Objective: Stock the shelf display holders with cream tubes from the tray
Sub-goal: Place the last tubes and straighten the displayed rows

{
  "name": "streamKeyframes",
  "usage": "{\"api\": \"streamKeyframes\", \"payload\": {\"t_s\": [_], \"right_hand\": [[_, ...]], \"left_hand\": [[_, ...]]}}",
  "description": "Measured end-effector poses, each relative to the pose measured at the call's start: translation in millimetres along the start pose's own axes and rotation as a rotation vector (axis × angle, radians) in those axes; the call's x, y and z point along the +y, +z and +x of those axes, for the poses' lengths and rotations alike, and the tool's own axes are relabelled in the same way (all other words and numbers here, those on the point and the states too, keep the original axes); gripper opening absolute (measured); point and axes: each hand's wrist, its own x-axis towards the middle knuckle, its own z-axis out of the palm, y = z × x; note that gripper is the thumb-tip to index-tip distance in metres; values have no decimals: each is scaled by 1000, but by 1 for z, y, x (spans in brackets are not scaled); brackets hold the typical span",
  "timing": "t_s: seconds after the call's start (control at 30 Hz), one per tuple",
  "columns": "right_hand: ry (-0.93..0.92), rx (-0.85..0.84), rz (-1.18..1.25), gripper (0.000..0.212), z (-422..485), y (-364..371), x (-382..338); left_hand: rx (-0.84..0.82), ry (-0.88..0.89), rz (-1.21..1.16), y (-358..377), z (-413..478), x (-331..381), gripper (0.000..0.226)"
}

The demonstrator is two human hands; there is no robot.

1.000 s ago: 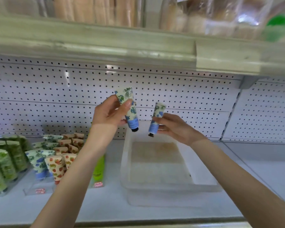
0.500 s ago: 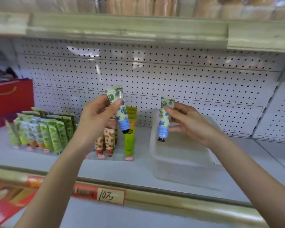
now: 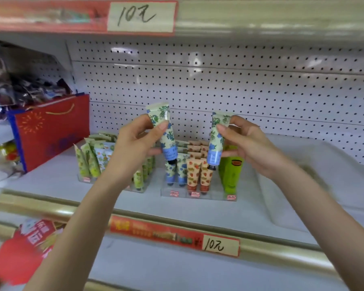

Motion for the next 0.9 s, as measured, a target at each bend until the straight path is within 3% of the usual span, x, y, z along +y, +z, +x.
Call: {"api": "streamKeyframes", "payload": {"t_s": [0.27,0.37,0.63,0.77,0.9], "right_hand": [[4,128,-138,44,17,58,15],[-3,155,-189,24,19,65,14],[-34,247,-164,16,25,59,7],[-35,276,-168,19,26,51,3],[-51,272,-153,15,26,46,4]], "left_hand": [[-145,-62,-50,-43,4,-40,10],[-167,-58,-66,-42,4,-53,9],[-118,10,63,-26,7,-91,3],[-84,18,138,-18,4,-101,22],[-54,1,189,-11,1,-113,16]]}}
